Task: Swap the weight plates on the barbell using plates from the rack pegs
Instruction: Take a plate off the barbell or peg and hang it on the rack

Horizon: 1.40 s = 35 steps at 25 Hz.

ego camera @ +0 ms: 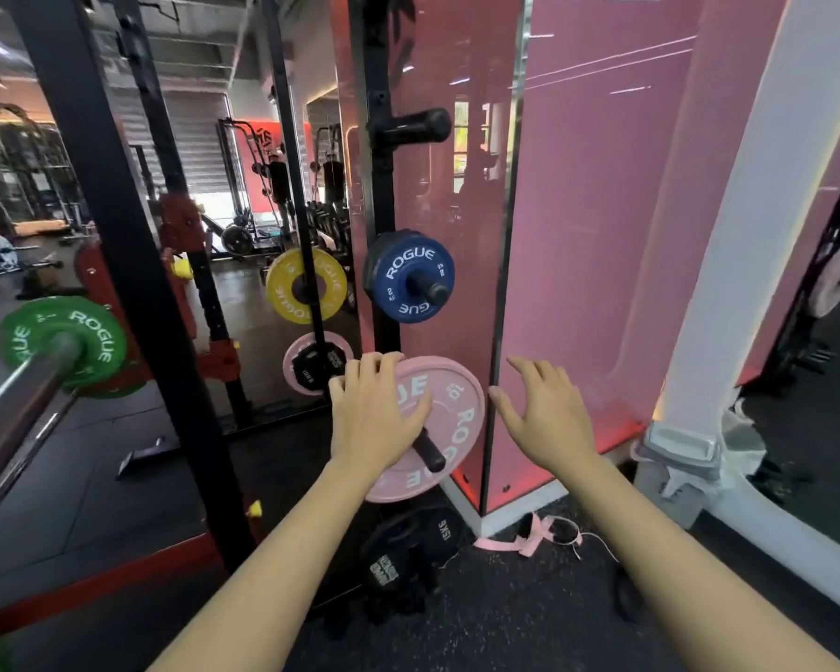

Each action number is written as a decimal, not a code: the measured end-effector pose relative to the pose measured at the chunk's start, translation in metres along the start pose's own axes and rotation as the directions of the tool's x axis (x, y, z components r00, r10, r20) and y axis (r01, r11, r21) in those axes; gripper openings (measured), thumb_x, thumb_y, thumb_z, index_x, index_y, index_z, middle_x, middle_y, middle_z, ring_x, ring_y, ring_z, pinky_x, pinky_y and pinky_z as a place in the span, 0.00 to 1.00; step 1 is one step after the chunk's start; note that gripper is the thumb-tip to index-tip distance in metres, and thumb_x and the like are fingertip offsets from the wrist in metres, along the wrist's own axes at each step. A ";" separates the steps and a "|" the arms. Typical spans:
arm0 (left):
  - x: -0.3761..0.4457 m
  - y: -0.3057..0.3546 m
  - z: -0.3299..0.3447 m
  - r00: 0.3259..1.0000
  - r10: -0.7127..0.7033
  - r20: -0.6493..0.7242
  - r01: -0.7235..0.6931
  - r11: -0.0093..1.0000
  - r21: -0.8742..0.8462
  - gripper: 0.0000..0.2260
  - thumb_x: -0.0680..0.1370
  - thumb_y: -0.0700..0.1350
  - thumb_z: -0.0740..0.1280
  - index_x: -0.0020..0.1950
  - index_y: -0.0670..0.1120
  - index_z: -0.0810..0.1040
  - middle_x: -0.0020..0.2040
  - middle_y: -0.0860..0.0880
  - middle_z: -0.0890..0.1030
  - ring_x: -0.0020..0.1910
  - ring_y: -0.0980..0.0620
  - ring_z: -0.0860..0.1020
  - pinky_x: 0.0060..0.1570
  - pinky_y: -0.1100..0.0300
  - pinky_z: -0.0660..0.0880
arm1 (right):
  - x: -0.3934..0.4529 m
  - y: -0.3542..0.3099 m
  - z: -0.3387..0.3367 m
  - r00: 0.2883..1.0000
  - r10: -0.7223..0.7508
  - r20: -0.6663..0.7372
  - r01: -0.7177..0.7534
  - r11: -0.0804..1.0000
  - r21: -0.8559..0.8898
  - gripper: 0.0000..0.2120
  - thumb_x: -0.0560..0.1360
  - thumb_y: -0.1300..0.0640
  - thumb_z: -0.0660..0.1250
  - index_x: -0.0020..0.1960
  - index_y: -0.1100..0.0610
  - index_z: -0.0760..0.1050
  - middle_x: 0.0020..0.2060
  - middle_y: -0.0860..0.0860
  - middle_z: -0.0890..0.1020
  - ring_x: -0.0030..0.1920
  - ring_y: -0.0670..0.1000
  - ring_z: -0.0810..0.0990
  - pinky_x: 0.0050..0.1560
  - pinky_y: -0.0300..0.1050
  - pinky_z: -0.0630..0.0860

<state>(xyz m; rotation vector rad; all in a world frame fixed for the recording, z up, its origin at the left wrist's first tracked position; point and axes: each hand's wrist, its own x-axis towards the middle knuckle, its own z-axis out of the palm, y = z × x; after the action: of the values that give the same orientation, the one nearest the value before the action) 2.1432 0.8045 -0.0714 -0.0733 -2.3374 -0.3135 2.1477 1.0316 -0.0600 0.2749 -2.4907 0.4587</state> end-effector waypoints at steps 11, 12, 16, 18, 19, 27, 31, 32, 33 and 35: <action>0.115 -0.062 0.096 0.997 -0.070 0.030 0.070 0.997 -0.022 0.25 0.75 0.64 0.62 0.66 0.50 0.73 0.58 0.51 0.75 0.58 0.47 0.71 0.57 0.48 0.67 | 0.144 0.014 0.087 0.999 0.036 -0.002 -0.036 0.998 0.042 0.23 0.79 0.44 0.60 0.70 0.56 0.69 0.62 0.55 0.76 0.62 0.58 0.72 0.59 0.53 0.71; 0.122 -0.065 0.104 0.996 -0.075 0.039 0.075 0.997 -0.015 0.25 0.76 0.64 0.62 0.66 0.50 0.72 0.58 0.51 0.75 0.58 0.47 0.71 0.58 0.48 0.67 | 0.153 0.018 0.095 0.999 0.038 0.000 -0.038 0.998 0.051 0.23 0.80 0.45 0.60 0.70 0.56 0.69 0.62 0.55 0.76 0.62 0.58 0.72 0.60 0.53 0.71; 0.150 -0.074 0.132 0.993 -0.115 0.016 0.115 0.993 0.001 0.24 0.76 0.64 0.62 0.66 0.51 0.71 0.60 0.51 0.75 0.61 0.47 0.70 0.58 0.48 0.67 | 0.193 0.034 0.127 1.000 0.019 -0.007 -0.018 0.995 0.098 0.23 0.80 0.45 0.60 0.69 0.57 0.69 0.62 0.56 0.76 0.61 0.59 0.72 0.58 0.54 0.71; 0.162 -0.074 0.145 0.992 -0.128 -0.004 0.128 0.992 0.023 0.25 0.76 0.64 0.62 0.67 0.51 0.71 0.62 0.51 0.75 0.62 0.47 0.70 0.59 0.47 0.67 | 0.215 0.042 0.141 1.000 -0.015 -0.001 0.015 0.993 0.119 0.23 0.80 0.45 0.60 0.69 0.57 0.70 0.62 0.56 0.76 0.61 0.59 0.73 0.58 0.54 0.72; 0.169 -0.073 0.151 0.991 -0.135 -0.017 0.136 0.990 0.042 0.26 0.76 0.64 0.62 0.68 0.51 0.70 0.62 0.51 0.75 0.62 0.47 0.70 0.59 0.47 0.67 | 0.227 0.047 0.148 0.999 -0.032 0.004 0.031 0.991 0.132 0.23 0.80 0.45 0.60 0.69 0.57 0.69 0.62 0.56 0.76 0.61 0.59 0.73 0.58 0.55 0.72; 0.235 -0.070 0.185 0.964 -0.251 -0.090 0.265 0.937 0.226 0.26 0.81 0.60 0.59 0.75 0.50 0.64 0.63 0.48 0.75 0.59 0.45 0.72 0.56 0.48 0.68 | 0.331 0.074 0.203 0.990 -0.143 0.000 0.138 0.958 0.251 0.26 0.78 0.42 0.62 0.69 0.58 0.69 0.59 0.57 0.78 0.58 0.61 0.75 0.53 0.57 0.74; 0.242 -0.070 0.194 0.943 -0.295 -0.156 0.327 0.908 0.261 0.24 0.79 0.59 0.63 0.73 0.51 0.69 0.59 0.49 0.78 0.56 0.46 0.74 0.54 0.49 0.68 | 0.358 0.078 0.227 0.985 -0.170 -0.009 0.163 0.928 0.334 0.25 0.77 0.43 0.64 0.67 0.56 0.69 0.50 0.57 0.81 0.48 0.63 0.78 0.42 0.54 0.72; 0.243 -0.070 0.195 0.941 -0.294 -0.168 0.330 0.905 0.268 0.24 0.79 0.59 0.63 0.73 0.51 0.70 0.58 0.49 0.79 0.56 0.46 0.75 0.54 0.49 0.67 | 0.360 0.079 0.230 0.984 -0.179 -0.025 0.176 0.922 0.345 0.25 0.77 0.42 0.63 0.68 0.56 0.68 0.48 0.57 0.82 0.46 0.63 0.79 0.41 0.53 0.73; 0.243 -0.070 0.194 0.939 -0.292 -0.180 0.333 0.904 0.269 0.24 0.79 0.59 0.64 0.72 0.51 0.71 0.57 0.49 0.79 0.55 0.46 0.75 0.53 0.49 0.67 | 0.360 0.080 0.232 0.982 -0.184 -0.037 0.186 0.921 0.344 0.26 0.77 0.42 0.62 0.69 0.56 0.68 0.48 0.57 0.82 0.46 0.63 0.79 0.40 0.53 0.73; 0.243 -0.067 0.193 0.933 -0.296 -0.203 0.343 0.902 0.261 0.23 0.79 0.58 0.65 0.71 0.51 0.72 0.56 0.49 0.80 0.54 0.46 0.76 0.53 0.49 0.67 | 0.360 0.081 0.233 0.982 -0.184 -0.044 0.188 0.926 0.327 0.26 0.78 0.42 0.62 0.69 0.56 0.68 0.48 0.57 0.82 0.46 0.63 0.80 0.40 0.54 0.75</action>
<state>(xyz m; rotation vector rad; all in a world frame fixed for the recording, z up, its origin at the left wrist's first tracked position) 1.8278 0.7775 -0.0452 0.4711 -2.2058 -0.1233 1.7138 0.9834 -0.0504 0.6341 -2.3374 0.7951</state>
